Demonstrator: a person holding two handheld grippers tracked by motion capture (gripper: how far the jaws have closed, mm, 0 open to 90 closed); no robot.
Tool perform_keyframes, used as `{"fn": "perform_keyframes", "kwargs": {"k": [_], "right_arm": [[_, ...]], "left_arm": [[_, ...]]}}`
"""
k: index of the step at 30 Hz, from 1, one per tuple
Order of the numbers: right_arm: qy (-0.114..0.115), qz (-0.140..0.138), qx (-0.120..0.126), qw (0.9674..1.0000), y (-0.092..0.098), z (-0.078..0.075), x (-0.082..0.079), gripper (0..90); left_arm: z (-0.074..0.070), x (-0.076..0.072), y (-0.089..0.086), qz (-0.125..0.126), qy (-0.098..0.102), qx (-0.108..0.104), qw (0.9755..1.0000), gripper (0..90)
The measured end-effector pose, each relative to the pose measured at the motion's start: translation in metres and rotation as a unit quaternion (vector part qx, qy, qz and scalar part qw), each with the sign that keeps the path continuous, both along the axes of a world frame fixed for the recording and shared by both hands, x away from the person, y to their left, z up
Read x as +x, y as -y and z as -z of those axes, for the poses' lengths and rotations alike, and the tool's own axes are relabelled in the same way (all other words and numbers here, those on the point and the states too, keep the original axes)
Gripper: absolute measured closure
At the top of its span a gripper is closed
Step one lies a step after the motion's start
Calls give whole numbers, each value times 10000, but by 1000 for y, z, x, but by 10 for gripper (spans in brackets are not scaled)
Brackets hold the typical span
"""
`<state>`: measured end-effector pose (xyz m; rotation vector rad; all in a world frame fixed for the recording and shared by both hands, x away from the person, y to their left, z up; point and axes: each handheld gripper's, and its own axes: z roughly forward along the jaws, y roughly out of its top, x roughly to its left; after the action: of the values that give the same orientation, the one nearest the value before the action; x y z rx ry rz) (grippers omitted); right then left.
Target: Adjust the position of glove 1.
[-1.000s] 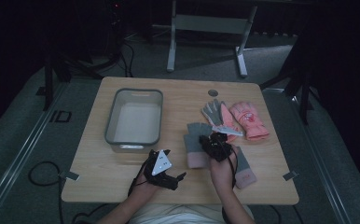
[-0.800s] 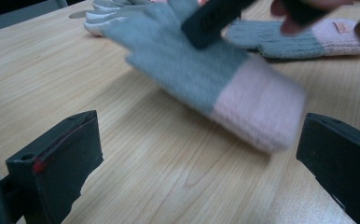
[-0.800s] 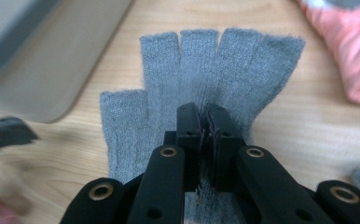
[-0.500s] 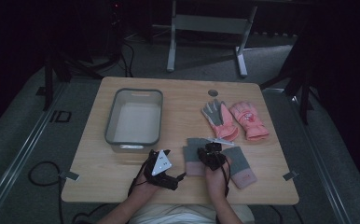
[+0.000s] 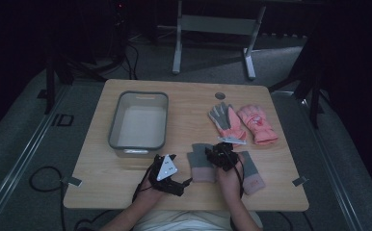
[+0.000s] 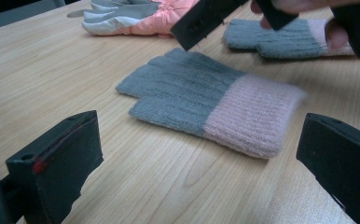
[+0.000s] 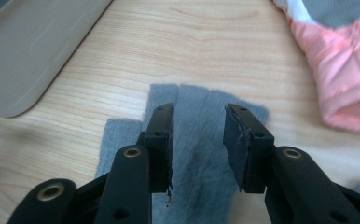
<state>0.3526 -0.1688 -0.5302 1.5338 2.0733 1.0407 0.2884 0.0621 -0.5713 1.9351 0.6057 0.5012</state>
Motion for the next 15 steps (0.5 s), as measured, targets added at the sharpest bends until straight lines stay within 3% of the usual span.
{"fn": "perform_keyframes", "kwargs": {"k": [3,5,6,7,15], "right_arm": [[-18,-174,-78,9998,5,-3,5,627],[77,-573,-264,9980,15,-8,11,622],[77,-573,-264,9980,15,-8,11,622],[165,-755,-407,9962,27,-14,15,622],[409,-1281,-761,9880,76,-36,16,613]], "left_arm": [[0,0,0,0,8,6,10000,0],[0,0,0,8,26,12,10000,0],[0,0,0,8,26,12,10000,0],[0,0,1,7,25,7,10000,0],[0,0,0,-7,17,16,10000,0]]}}
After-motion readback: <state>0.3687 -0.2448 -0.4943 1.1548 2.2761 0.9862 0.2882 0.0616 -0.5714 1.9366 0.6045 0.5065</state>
